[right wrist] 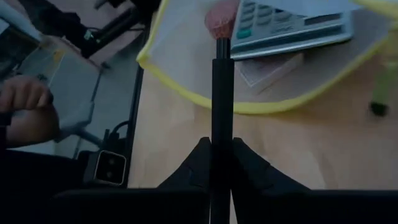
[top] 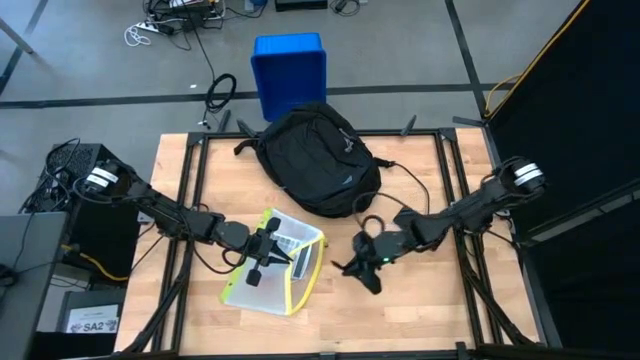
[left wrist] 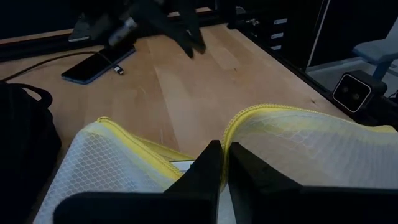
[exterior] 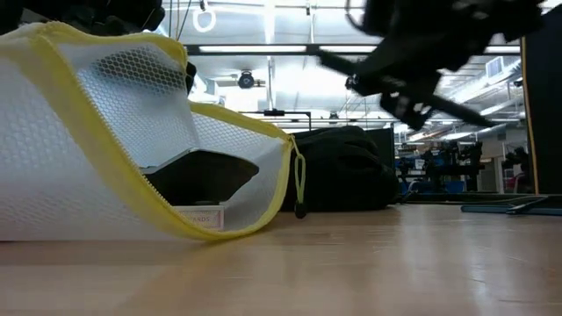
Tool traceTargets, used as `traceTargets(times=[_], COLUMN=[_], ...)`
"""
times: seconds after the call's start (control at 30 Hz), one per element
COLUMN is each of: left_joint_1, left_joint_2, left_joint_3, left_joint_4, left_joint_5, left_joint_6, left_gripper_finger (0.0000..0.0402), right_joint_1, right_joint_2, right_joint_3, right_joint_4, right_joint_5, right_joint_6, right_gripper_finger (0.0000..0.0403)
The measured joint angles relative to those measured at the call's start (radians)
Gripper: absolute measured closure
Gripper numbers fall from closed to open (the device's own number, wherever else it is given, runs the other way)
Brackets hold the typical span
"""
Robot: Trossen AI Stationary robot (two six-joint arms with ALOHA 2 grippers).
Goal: Unpack backpack
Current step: Put the pen into the yellow zip bag
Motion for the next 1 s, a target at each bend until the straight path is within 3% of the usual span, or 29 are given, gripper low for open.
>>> traceTargets(times=[0.23, 0.43, 0.67, 0.8, 1.0], left_joint_1=[0.0, 0.0, 0.0, 0.0, 0.0], left_joint_2=[0.0, 0.0, 0.0, 0.0, 0.0], left_joint_3=[0.0, 0.0, 0.0, 0.0, 0.0], left_joint_4=[-0.002, -0.007, -0.009, -0.009, -0.009], left_joint_5=[0.0, 0.0, -0.001, -0.002, -0.002], left_joint_6=[0.0, 0.0, 0.0, 0.0, 0.005], left_gripper_finger=[0.0402, 0.0402, 0.0402, 0.0402, 0.0402], right_joint_1=[-0.045, -0.064, -0.07, -0.05, 0.012], right_joint_2=[0.225, 0.352, 0.445, 0.465, 0.465], right_joint_3=[0.3, 0.54, 0.716, 0.782, 0.854], right_joint_4=[-0.193, -0.487, -0.609, -0.687, -0.847], right_joint_5=[-0.177, -0.187, -0.182, -0.087, 0.238], right_joint_6=[-0.027, -0.029, -0.142, -0.437, -0.778], right_gripper_finger=[0.0395, 0.0395, 0.0395, 0.0395, 0.0395])
